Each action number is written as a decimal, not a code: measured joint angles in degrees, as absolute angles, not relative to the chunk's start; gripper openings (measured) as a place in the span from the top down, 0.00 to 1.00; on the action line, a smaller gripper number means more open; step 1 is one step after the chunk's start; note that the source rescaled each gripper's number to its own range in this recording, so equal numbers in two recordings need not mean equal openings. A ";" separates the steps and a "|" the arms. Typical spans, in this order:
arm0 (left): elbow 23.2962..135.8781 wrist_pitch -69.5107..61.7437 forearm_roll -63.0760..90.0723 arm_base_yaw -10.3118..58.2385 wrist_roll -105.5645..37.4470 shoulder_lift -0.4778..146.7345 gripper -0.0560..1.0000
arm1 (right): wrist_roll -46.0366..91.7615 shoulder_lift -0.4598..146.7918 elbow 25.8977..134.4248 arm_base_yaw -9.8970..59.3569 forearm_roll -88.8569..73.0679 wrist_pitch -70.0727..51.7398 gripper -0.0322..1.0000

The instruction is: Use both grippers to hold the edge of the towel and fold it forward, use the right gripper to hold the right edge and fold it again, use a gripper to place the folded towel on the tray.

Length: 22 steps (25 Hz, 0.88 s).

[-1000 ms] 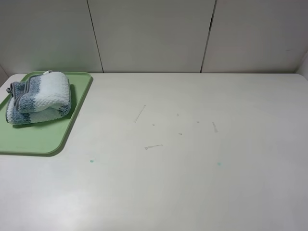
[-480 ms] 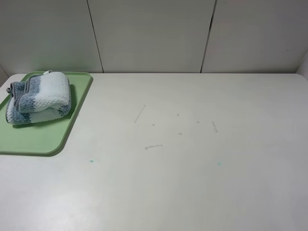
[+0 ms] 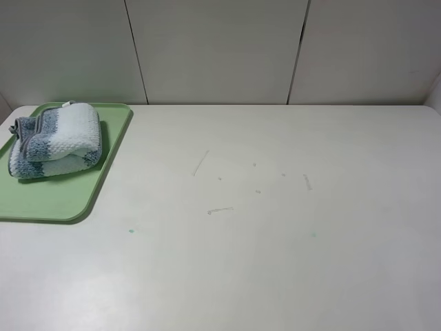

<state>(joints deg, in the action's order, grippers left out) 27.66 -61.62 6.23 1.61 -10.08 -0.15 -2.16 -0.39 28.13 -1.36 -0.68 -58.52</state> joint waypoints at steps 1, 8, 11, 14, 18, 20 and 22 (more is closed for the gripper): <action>27.66 -61.56 6.23 1.61 -10.32 -0.15 0.00 | -2.16 -0.39 28.13 -1.36 -0.68 -58.52 0.00; 27.66 -61.52 6.35 1.61 -10.92 -0.15 0.00 | -2.16 -0.39 28.13 -1.36 -0.68 -58.52 0.00; 27.66 -61.52 6.35 1.61 -10.92 -0.15 0.00 | -2.16 -0.39 28.13 -1.36 -0.68 -58.52 0.00; 27.66 -61.52 6.35 1.61 -10.97 -0.15 0.00 | -2.16 -0.39 28.13 -1.36 -0.68 -58.52 0.00; 27.66 -61.52 6.35 1.61 -10.97 -0.15 0.00 | -2.16 -0.39 28.13 -1.36 -0.68 -58.52 0.00; 27.66 -61.52 6.35 1.61 -10.97 -0.15 0.00 | -2.16 -0.39 28.13 -1.36 -0.68 -58.52 0.00; 27.66 -61.52 6.35 1.61 -10.97 -0.15 0.00 | -2.16 -0.39 28.13 -1.36 -0.68 -58.52 0.00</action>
